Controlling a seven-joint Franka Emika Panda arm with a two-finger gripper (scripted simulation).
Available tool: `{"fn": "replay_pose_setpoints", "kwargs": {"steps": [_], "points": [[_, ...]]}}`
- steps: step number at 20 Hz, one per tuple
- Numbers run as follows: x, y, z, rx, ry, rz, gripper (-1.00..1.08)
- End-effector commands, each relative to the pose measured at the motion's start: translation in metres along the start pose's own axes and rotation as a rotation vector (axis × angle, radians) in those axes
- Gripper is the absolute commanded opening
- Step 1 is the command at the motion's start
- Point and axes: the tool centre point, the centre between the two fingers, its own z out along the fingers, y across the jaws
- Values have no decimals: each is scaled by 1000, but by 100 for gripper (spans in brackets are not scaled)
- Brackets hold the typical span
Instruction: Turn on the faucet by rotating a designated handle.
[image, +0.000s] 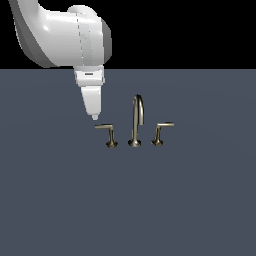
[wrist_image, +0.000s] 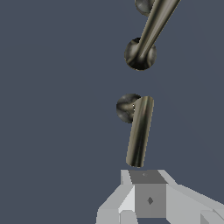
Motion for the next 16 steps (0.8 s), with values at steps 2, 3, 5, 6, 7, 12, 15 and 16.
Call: {"fn": "replay_pose_setpoints", "kwargs": {"steps": [2,3,5,6,7,12,15,16], "points": [[9,-14,17,0,2,64,-100],[11,-18,21,0,2,79,-100],[15,-24,28,0,2,106,-100],[17,-26,31,0,1,118,-100],[19,-29,33,0,1,128,-100],[24,-36,41,0,0,162,-100],[25,-37,43,0,0,167,-100],[25,-37,43,0,0,167,-100]]}}
